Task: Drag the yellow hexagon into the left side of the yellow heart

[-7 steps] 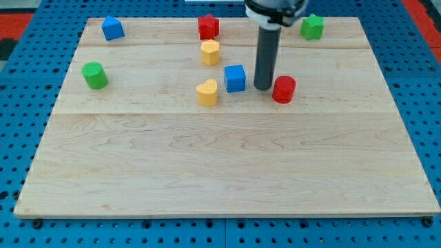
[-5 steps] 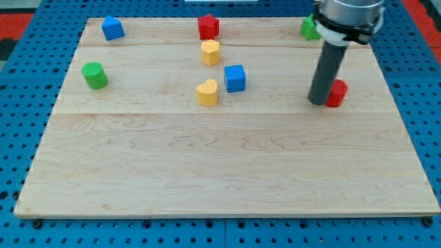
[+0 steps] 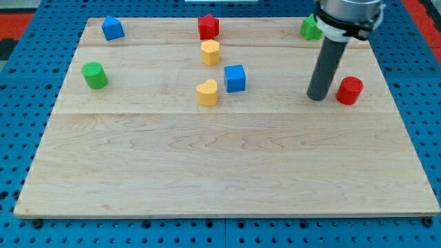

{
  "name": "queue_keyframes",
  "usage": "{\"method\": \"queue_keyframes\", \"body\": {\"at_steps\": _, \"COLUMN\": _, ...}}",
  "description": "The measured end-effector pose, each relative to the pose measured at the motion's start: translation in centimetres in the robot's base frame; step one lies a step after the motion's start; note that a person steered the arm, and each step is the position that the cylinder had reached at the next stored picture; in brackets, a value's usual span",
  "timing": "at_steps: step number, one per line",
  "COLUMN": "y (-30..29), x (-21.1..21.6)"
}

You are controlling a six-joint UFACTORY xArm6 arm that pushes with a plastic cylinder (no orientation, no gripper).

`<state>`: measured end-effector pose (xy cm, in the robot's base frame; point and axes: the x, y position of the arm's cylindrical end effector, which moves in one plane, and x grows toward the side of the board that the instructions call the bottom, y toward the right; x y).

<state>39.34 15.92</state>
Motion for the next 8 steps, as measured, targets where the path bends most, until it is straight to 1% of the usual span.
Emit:
{"method": "queue_keyframes", "body": {"at_steps": 1, "y": -0.8, "x": -5.5}}
{"method": "queue_keyframes", "body": {"at_steps": 2, "y": -6.8, "x": -7.5}}
{"method": "queue_keyframes", "body": {"at_steps": 3, "y": -8.9, "x": -11.5}}
{"method": "queue_keyframes", "body": {"at_steps": 4, "y": -16.5, "x": -11.8}}
{"method": "queue_keyframes", "body": {"at_steps": 5, "y": -24.1, "x": -8.1}}
{"method": "queue_keyframes", "body": {"at_steps": 7, "y": -25.1, "x": -9.2}}
{"method": "queue_keyframes", "body": {"at_steps": 8, "y": -26.3, "x": -8.6}}
